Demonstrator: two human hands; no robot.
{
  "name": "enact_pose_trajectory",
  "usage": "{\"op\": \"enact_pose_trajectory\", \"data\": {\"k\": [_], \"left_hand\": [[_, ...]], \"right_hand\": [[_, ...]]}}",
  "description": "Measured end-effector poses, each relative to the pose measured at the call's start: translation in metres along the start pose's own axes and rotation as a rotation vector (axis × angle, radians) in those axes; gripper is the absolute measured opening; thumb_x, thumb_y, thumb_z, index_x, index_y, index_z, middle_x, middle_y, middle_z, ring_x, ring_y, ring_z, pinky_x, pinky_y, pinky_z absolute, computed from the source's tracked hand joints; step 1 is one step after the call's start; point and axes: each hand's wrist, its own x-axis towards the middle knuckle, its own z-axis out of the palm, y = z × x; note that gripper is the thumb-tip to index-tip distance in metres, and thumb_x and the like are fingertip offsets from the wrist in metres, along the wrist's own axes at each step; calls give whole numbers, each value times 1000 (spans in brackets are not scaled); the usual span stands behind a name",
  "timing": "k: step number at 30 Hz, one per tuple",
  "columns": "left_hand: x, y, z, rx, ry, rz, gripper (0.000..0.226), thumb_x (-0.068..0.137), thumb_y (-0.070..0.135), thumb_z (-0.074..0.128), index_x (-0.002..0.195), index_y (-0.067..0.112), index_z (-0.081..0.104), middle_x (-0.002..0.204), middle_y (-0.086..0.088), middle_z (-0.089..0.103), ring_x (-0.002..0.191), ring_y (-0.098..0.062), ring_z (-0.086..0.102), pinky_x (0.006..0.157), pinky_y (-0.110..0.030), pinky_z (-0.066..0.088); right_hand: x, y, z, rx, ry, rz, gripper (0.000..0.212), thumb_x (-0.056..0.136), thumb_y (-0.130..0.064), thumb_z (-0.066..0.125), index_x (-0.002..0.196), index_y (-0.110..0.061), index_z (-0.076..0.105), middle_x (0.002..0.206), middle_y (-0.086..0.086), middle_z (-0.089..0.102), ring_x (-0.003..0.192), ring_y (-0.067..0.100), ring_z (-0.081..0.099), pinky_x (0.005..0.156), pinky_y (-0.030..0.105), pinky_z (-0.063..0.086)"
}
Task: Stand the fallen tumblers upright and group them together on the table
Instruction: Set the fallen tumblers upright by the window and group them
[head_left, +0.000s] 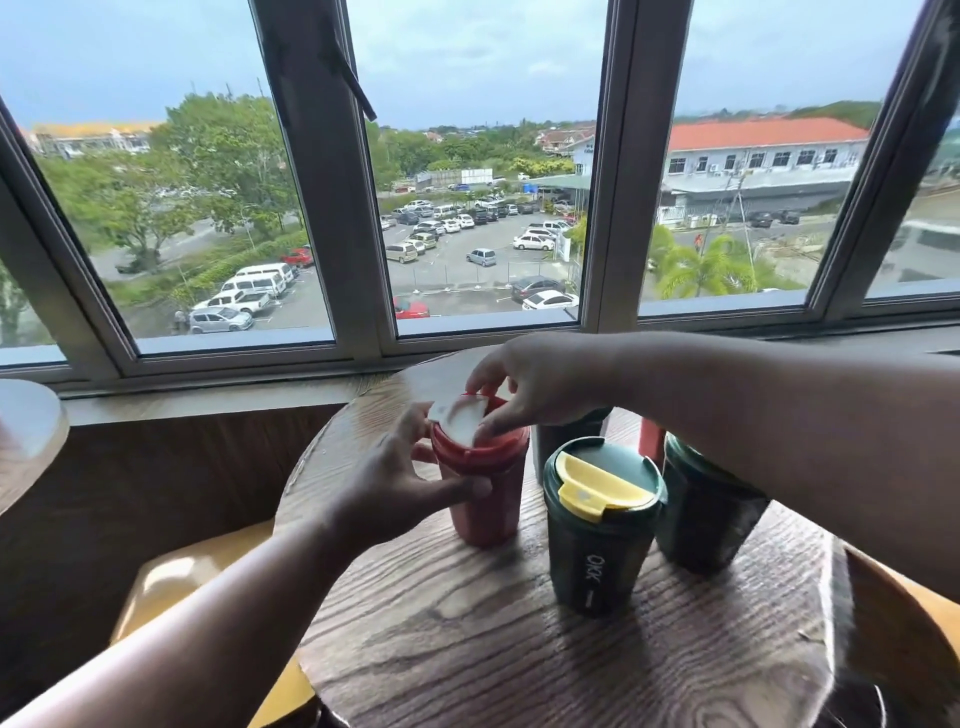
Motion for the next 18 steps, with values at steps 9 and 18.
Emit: {"op": "enact_pose_trajectory", "data": {"k": [9,18], "left_hand": [[-1,49,-24,459,51,245,87,55,91,62,130,50,44,131,23,56,118,-1,56,95,-44,52],[-25,112,18,857,-67,526,83,63,90,54,124,36,64,113,15,70,107,-1,43,84,-22,29]], "right_hand": [[-45,13,-15,37,79,27,48,84,-49,68,125,-26,62,110,-13,67,96,7,61,81,23,50],[-110,22,-13,-66,-27,81,58,69,-68,70,120,-41,60,91,-30,52,85,-8,54,74,16,40]]}}
